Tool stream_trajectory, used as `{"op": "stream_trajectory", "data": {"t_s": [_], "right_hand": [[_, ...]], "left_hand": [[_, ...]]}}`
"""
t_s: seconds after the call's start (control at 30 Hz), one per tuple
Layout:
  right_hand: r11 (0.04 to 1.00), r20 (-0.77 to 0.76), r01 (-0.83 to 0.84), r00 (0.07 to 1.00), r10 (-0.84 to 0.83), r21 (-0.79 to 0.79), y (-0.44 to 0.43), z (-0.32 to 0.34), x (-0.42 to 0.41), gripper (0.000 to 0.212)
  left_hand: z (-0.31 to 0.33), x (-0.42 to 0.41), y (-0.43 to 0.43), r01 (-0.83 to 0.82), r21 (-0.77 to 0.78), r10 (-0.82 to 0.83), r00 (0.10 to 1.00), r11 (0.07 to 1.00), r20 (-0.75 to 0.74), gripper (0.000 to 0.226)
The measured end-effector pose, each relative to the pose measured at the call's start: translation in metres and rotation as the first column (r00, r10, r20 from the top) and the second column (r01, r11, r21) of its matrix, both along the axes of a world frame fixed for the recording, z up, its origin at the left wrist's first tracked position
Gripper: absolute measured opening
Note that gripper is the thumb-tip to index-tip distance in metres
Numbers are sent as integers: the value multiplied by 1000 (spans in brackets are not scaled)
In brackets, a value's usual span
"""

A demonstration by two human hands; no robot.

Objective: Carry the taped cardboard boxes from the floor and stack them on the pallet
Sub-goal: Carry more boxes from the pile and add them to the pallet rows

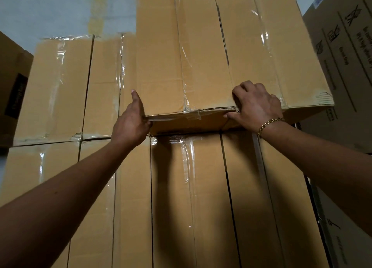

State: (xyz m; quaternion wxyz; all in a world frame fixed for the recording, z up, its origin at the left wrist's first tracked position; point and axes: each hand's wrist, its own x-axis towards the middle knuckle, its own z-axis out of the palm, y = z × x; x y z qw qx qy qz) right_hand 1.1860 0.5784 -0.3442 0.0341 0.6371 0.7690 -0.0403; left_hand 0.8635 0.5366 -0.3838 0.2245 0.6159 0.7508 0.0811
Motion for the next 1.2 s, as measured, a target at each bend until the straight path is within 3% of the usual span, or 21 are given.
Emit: {"op": "stream_trajectory", "data": {"t_s": [0.53, 0.93, 1.2], "right_hand": [[999, -66, 12, 998, -15, -49, -12, -1, 1, 64], [998, -21, 23, 999, -24, -56, -14, -2, -2, 60], [987, 72, 28, 997, -17, -161, -27, -4, -6, 85]], "left_hand": [[2, 0, -7, -4, -4, 4, 999, 1000, 41, 102], [6, 3, -7, -6, -13, 7, 998, 1000, 69, 100], [9, -1, -23, 26, -52, -19, 992, 998, 122, 105]]}}
